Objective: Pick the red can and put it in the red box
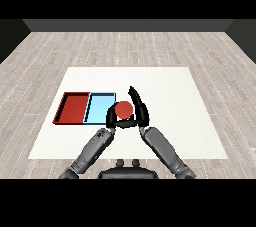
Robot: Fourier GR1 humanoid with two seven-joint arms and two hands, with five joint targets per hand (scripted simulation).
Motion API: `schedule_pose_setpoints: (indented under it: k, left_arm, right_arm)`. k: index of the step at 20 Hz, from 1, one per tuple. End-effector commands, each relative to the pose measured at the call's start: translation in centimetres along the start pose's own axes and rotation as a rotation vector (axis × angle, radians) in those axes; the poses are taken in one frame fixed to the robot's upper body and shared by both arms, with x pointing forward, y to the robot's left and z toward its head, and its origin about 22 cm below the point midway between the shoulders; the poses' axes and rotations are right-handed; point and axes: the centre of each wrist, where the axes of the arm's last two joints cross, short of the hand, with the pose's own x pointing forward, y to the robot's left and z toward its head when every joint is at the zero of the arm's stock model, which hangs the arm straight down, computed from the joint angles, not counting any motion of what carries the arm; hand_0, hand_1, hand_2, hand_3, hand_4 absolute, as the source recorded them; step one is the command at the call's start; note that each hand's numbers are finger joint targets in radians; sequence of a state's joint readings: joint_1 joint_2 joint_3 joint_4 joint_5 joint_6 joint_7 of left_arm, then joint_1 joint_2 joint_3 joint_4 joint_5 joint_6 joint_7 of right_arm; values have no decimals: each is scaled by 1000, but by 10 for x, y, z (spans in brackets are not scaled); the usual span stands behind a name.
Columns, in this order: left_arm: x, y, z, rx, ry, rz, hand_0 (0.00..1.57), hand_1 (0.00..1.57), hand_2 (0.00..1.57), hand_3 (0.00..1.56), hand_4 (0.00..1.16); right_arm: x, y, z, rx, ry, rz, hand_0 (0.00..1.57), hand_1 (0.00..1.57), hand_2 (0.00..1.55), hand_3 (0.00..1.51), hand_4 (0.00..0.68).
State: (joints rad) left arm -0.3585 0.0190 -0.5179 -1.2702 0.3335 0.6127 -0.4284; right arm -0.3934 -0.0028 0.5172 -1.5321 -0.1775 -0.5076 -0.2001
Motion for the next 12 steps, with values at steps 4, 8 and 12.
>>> schedule_pose_setpoints:
  k: [4,8,12]
  left_arm:
    - [-13,9,11,34,-11,-31,1571,1571,1571,1456,1132]
    - [3,27,-31,50,-25,-31,1571,1571,1558,1467,1132]
    - [-5,35,-27,65,-32,-51,1571,1571,1571,1472,1127]
  right_arm:
    - [14,-33,2,-5,-11,-50,0,0,0,0,0]
    - [31,-45,28,-45,-63,-54,0,0,0,0,0]
    - [40,-90,28,-67,-76,-92,0,0,0,0,0]
